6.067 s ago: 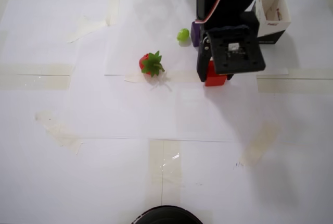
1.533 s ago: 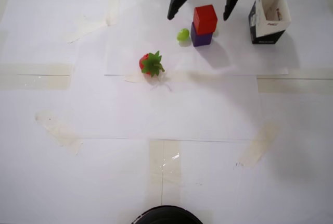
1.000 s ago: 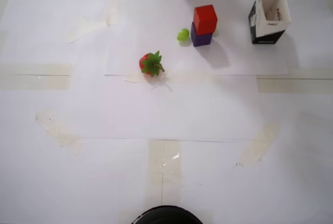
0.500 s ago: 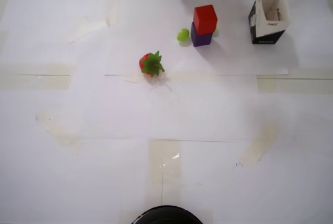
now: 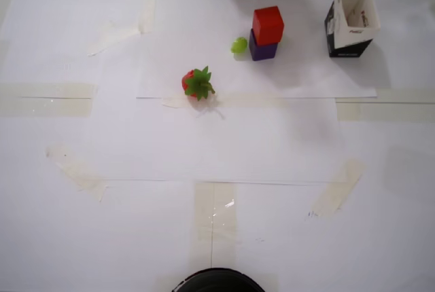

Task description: Put the red cube on top of the purple cube

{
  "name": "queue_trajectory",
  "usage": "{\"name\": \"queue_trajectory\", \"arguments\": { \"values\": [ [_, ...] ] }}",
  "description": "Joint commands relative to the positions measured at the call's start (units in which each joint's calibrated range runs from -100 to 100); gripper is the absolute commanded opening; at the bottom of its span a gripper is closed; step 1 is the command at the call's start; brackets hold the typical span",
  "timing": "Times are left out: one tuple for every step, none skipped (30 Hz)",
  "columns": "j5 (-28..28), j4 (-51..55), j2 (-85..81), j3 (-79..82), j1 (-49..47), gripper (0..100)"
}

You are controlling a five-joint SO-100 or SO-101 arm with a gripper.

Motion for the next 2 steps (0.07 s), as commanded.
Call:
{"name": "queue_trajectory", "arguments": {
  "values": [
    [1.81, -4.08, -0.23, 6.72, 1.10, 0],
    [2.00, -4.81, -0.23, 7.81, 0.95, 0]
  ]
}}
